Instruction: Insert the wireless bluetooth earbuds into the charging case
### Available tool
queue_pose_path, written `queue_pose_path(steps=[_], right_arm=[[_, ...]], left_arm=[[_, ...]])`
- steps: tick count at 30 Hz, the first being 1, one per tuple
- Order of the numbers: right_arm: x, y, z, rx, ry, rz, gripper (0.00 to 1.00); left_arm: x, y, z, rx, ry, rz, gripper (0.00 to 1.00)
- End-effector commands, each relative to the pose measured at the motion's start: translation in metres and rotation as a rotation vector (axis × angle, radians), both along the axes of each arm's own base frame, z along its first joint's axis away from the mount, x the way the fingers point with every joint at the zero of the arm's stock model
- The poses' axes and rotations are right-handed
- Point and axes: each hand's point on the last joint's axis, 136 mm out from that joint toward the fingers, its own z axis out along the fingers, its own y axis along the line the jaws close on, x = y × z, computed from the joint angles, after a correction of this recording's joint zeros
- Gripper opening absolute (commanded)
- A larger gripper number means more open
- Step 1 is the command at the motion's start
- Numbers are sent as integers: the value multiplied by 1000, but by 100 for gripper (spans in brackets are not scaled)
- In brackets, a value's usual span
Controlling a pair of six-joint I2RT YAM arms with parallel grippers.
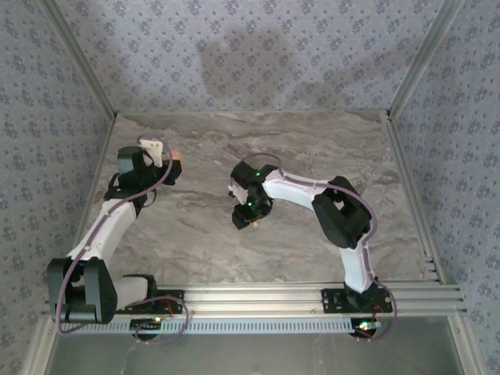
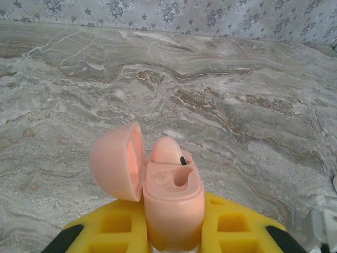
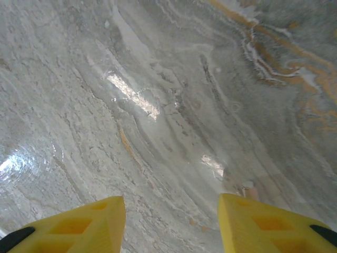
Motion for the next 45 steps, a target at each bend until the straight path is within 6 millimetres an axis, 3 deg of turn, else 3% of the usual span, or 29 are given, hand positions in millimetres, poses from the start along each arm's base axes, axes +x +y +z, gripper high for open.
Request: queue_pose_path(steps=[1, 19, 27, 37, 45], right_arm=[[5, 7, 27, 62, -75, 55, 51], [-1, 10, -4, -18, 30, 208, 49], [2, -7, -19, -87, 51, 168, 49], [26, -36, -21, -119, 24, 40, 49], [16, -59, -21, -149, 52, -17, 49]], left_arm=[[1, -3, 19, 7, -46, -15, 10], [-3, 0, 18, 23, -44, -9, 10], [-4, 0, 18, 25, -44, -9, 10], [-4, 0, 18, 25, -45, -7, 10], [-4, 0, 20, 24, -48, -9, 10]])
